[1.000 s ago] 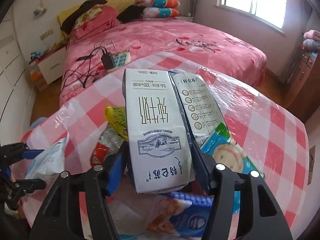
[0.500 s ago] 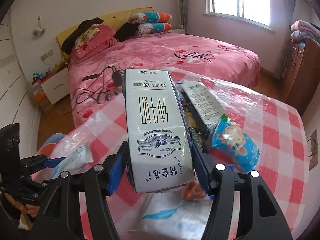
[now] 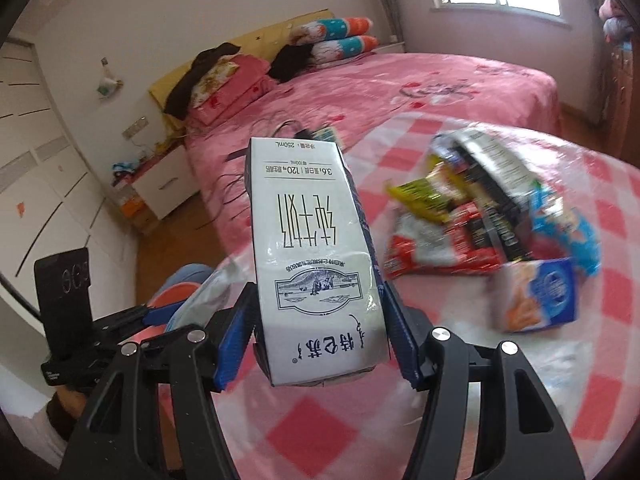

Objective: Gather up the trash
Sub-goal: 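Swing both tools over the pink bucket and open them to drop the items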

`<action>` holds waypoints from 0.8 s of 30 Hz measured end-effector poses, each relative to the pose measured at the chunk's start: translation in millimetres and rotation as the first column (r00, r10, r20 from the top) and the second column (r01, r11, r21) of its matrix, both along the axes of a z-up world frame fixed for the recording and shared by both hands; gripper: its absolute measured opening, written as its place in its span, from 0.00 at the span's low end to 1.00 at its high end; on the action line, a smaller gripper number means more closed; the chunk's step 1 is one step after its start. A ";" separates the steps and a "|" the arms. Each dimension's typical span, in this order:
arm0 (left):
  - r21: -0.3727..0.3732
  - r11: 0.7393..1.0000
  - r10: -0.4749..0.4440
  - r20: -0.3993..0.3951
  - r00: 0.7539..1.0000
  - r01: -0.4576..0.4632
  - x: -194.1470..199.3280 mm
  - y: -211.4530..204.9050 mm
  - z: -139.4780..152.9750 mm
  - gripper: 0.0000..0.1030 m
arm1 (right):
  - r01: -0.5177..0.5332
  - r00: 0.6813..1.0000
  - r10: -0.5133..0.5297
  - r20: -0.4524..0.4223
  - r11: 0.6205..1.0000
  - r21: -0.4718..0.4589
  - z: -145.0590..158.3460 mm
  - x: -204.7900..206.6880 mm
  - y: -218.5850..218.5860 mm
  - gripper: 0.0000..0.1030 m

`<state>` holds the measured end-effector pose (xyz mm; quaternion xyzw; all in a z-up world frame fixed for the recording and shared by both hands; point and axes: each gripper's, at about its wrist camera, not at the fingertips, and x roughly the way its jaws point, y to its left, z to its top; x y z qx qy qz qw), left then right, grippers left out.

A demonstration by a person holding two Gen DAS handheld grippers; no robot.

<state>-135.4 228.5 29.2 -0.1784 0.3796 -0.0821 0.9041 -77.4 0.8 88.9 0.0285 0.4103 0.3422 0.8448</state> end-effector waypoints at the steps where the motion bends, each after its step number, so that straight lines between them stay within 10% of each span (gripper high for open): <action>1: 0.001 1.000 0.008 0.002 1.000 -0.008 -3.9 4.4 0.4 0.71 | -0.009 1.000 0.009 -0.011 1.000 0.006 -1.0 -2.4 5.5 0.60; 24: 0.024 0.938 0.347 -0.108 0.932 -0.346 -84.2 141.3 -42.9 0.72 | -0.303 0.936 0.305 -0.176 0.952 0.038 -38.9 -58.6 187.2 0.62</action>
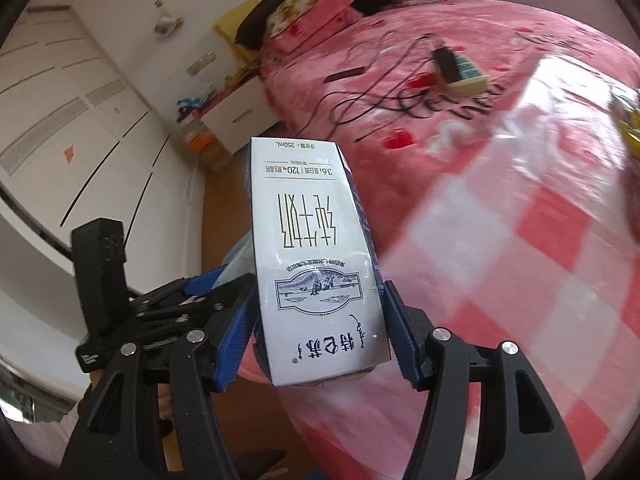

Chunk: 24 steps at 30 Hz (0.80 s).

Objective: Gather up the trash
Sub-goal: 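Swing both tools over the pink bucket and open them to drop the items, then move both tools back to the table toward the remaining wrappers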

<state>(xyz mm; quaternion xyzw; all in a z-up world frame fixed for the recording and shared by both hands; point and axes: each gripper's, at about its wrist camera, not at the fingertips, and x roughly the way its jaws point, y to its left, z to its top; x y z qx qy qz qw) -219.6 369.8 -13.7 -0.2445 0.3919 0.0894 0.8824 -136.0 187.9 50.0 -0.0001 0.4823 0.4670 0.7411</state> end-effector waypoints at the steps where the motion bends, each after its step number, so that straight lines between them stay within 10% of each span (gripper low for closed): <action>1: 0.006 1.000 0.020 -0.018 1.000 -0.020 -1.4 5.9 -5.0 0.74 | -0.018 1.000 0.018 -0.006 1.000 0.003 -1.0 -1.7 4.3 0.63; 4: -0.002 0.996 0.087 -0.046 0.995 -0.087 -9.7 24.9 -15.8 0.80 | -0.040 0.999 0.040 -0.013 0.999 0.002 -4.9 -9.5 20.1 0.80; 24: 0.041 0.997 0.066 0.002 0.998 -0.066 -9.6 16.8 -2.1 0.82 | 0.222 0.969 -0.222 0.106 0.975 0.018 9.1 -4.7 -70.8 0.87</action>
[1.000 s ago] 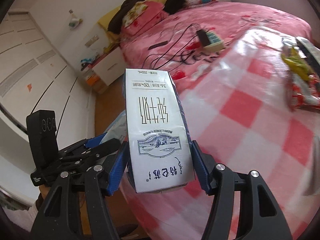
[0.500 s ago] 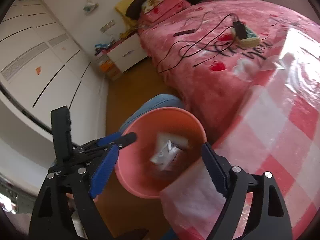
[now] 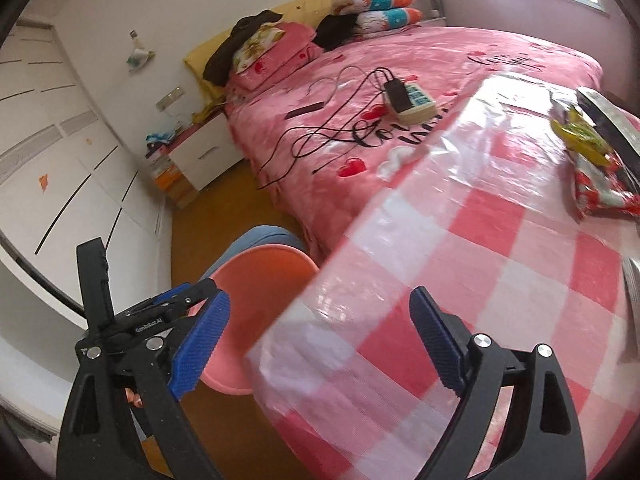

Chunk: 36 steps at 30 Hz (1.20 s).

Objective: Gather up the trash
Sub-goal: 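Move both tools back to the table toward the remaining wrappers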

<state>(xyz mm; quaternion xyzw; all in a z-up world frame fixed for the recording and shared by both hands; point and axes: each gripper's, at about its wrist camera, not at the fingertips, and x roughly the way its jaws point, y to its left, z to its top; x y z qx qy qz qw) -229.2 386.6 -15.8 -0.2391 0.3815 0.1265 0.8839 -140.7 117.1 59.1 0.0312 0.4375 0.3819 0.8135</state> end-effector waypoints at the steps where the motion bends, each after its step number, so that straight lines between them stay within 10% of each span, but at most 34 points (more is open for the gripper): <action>1: -0.004 1.000 -0.009 0.001 1.000 0.009 1.1 -3.0 1.4 0.82 | 0.008 1.000 -0.008 0.001 1.000 0.002 -0.9 -0.3 -5.1 0.87; 36: 0.141 0.928 -0.344 -0.033 0.938 0.346 88.9 -191.8 70.3 0.82 | 0.252 0.957 -0.271 0.104 0.953 0.166 3.1 9.9 -181.6 0.93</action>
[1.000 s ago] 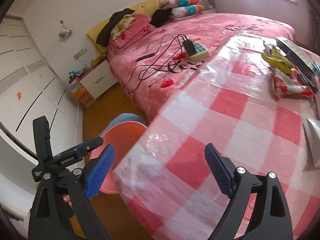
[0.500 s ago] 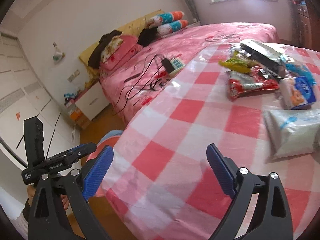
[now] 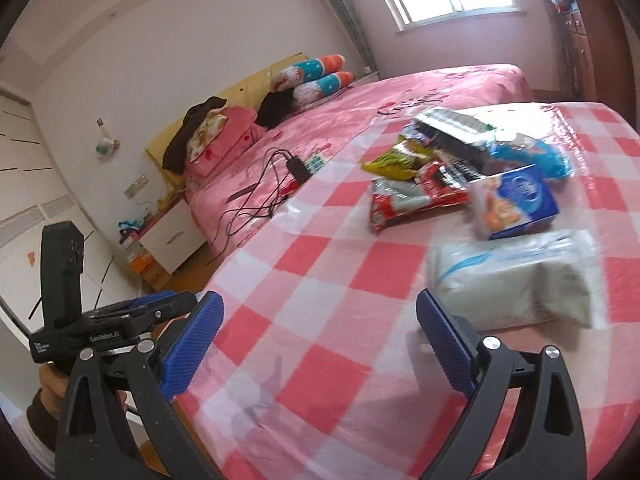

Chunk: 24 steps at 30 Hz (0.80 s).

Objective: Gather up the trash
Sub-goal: 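Move both tools back to the table toward the remaining wrappers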

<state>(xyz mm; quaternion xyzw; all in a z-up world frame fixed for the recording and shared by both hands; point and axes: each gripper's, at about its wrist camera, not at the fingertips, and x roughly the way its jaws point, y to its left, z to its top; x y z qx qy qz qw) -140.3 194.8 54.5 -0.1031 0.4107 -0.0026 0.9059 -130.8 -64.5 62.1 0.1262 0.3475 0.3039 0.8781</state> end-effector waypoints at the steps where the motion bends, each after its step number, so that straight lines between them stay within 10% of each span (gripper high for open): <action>1: 0.004 1.000 -0.010 0.002 1.000 0.010 4.8 -6.1 2.5 0.82 | 0.001 1.000 -0.001 0.000 1.000 -0.002 -0.7 0.3 -2.8 0.93; 12: 0.091 0.982 -0.171 0.072 0.983 0.164 83.1 -77.4 37.4 0.82 | 0.069 0.997 -0.067 -0.047 0.996 0.055 -1.1 25.3 -49.4 0.93; 24: 0.133 0.956 -0.259 -0.025 0.966 0.260 194.4 -126.0 16.7 0.82 | 0.225 0.971 -0.217 -0.101 0.972 0.070 1.7 74.2 -106.9 0.93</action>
